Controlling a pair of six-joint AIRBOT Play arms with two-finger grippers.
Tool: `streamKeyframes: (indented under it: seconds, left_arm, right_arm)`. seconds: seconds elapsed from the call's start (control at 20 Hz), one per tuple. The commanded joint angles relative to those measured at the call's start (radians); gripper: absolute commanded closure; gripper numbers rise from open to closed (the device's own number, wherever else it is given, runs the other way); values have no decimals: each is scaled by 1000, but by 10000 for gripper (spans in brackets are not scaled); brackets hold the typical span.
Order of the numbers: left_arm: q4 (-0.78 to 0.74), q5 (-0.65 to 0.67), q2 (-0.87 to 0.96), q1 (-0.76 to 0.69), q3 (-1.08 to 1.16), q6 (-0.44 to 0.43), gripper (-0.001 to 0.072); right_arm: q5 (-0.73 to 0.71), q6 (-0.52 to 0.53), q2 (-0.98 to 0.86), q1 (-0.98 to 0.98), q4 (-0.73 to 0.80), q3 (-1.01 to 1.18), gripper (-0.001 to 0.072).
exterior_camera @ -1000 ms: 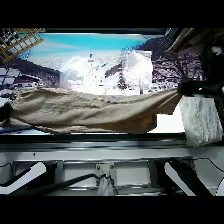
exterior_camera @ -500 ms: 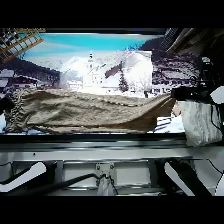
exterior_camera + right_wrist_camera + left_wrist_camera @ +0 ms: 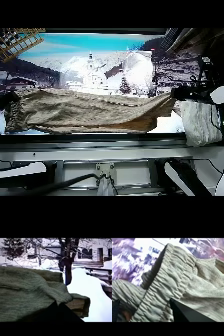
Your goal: Fold the clothes and pants, and hang the long-sleeved shirts on hangers.
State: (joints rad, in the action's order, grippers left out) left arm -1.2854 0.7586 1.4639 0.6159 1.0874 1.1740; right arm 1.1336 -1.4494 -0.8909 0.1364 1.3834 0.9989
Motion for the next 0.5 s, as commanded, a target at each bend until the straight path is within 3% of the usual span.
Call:
streamKeyframes:
  seconds: [0.0,0.05,0.15,0.35,0.45]
  left_arm:
    - [24,44,71,-22,47,-42,8]
    - [46,84,82,-31,48,-50,14]
    - [109,151,87,-43,48,-100,155]
    - [196,192,85,-42,53,-102,170]
    - [196,217,85,-43,53,-102,291]
  right_arm:
    - [-4,-26,-4,0,-5,0,692]
    - [-9,-27,-6,0,-9,0,692]
    - [-31,-28,-8,0,-22,0,692]
    - [-53,-31,-8,0,-25,0,692]
    - [-53,-30,-8,0,-24,0,692]
